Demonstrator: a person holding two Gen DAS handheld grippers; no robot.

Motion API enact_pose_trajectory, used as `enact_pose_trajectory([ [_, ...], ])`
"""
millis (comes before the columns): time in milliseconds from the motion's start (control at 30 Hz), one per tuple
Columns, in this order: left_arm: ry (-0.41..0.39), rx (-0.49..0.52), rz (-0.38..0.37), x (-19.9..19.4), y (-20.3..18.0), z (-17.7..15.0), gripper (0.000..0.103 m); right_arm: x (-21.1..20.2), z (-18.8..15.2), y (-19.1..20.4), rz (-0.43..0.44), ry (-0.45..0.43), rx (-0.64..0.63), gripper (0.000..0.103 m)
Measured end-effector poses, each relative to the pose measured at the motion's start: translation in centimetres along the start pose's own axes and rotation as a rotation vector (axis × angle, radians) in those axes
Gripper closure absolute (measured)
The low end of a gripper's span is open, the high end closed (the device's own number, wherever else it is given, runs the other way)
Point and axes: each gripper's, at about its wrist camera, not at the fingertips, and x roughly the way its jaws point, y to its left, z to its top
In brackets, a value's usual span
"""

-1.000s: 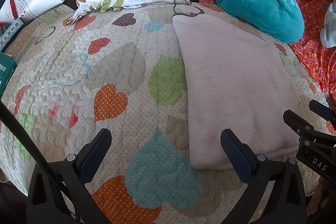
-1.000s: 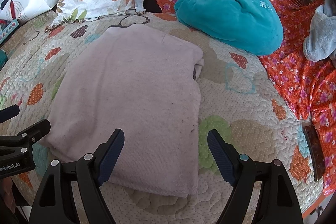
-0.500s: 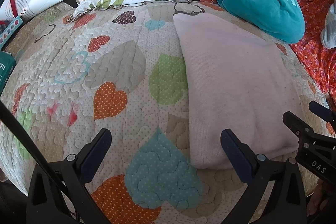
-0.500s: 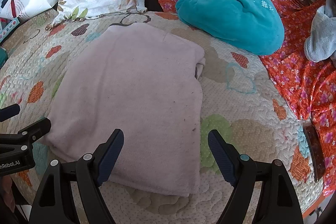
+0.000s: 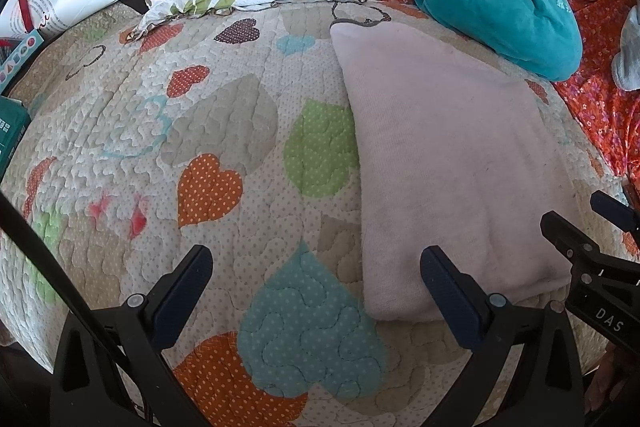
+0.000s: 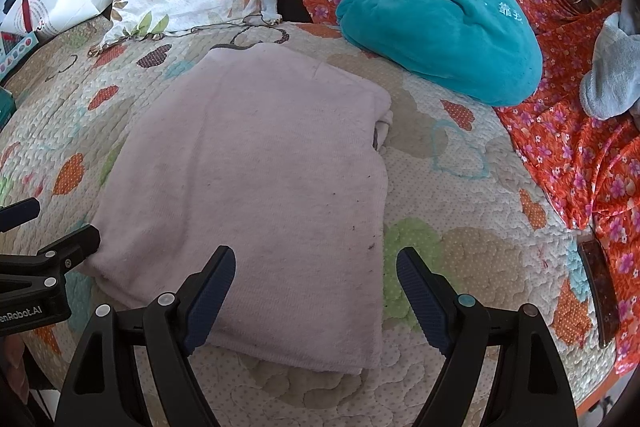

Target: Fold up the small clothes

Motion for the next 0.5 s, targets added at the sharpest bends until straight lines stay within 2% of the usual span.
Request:
enact_pose_trajectory([
  [500,0.0,0.0,-0.002,-0.05,-0.05,0.11,0.0,0.09,0.06,0.09,0.003,0.003,-0.014,0.016],
])
